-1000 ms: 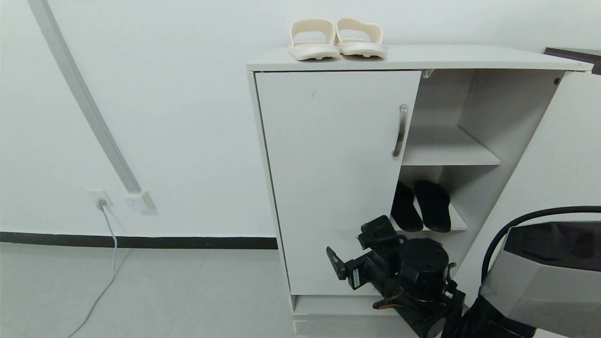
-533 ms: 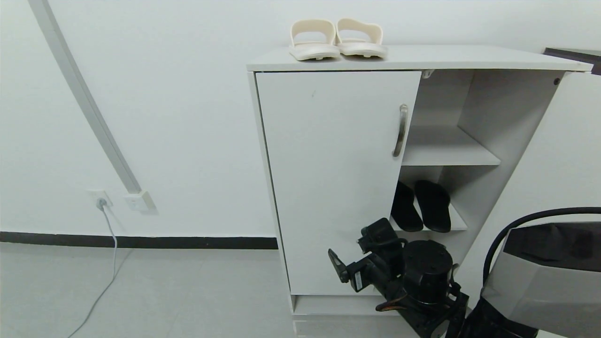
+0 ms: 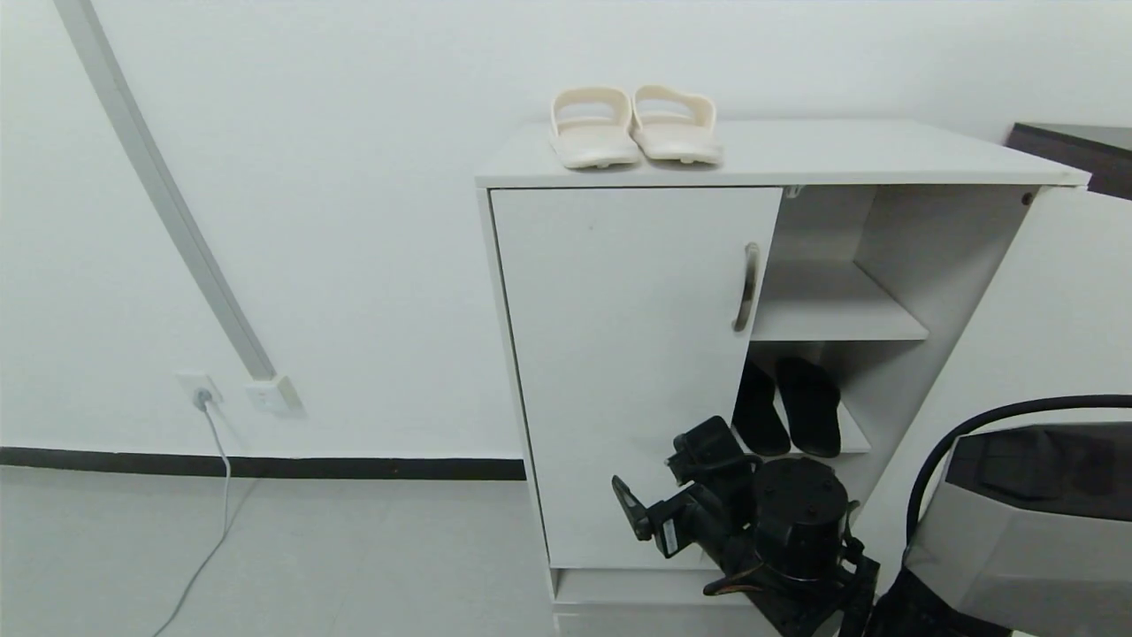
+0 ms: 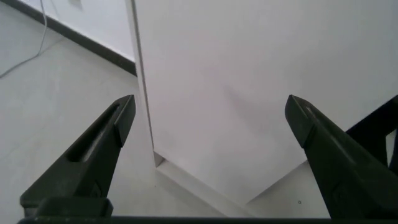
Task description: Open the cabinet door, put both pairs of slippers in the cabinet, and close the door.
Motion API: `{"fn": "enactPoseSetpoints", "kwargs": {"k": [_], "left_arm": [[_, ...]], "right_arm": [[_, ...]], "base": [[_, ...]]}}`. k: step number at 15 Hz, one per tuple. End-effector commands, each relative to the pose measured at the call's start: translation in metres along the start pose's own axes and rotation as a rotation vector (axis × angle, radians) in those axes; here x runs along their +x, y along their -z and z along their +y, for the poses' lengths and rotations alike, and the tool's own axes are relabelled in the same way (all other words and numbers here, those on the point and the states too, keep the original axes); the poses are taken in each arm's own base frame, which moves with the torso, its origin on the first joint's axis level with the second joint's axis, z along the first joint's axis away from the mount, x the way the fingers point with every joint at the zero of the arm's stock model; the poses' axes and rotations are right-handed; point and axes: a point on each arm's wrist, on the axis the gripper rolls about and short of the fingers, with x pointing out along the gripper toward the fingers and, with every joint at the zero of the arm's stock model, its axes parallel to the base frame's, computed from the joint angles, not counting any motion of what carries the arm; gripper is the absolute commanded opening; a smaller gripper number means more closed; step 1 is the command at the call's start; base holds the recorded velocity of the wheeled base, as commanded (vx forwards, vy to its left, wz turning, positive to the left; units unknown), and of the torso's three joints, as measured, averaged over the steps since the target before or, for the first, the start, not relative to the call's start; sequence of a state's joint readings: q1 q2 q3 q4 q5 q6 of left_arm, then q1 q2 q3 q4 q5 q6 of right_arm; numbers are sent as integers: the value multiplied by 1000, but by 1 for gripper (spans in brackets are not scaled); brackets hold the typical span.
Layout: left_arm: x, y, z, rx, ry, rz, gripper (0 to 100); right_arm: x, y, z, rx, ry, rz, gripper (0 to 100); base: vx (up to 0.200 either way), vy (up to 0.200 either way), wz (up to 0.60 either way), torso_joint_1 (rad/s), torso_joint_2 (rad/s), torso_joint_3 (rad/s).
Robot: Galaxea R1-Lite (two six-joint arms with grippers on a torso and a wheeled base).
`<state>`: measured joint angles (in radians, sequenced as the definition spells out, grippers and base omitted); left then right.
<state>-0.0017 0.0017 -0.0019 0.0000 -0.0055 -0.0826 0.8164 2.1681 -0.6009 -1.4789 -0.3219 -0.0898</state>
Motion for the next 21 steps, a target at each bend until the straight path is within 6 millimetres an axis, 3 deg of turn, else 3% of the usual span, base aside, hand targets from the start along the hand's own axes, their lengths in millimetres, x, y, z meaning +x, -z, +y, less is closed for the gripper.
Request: {"fn": "enactPoseSetpoints", "kwargs": {"k": [1,21], "left_arm": [[0,0,0,0,0,2,0],[0,0,0,0,0,2,0]], "right_arm": [[0,0,0,-1,0,1,100],[2,3,-2,-59,82,19,100]], "base": [[0,0,0,90,-466,-354],[0,0,0,172,-494,-322]]}}
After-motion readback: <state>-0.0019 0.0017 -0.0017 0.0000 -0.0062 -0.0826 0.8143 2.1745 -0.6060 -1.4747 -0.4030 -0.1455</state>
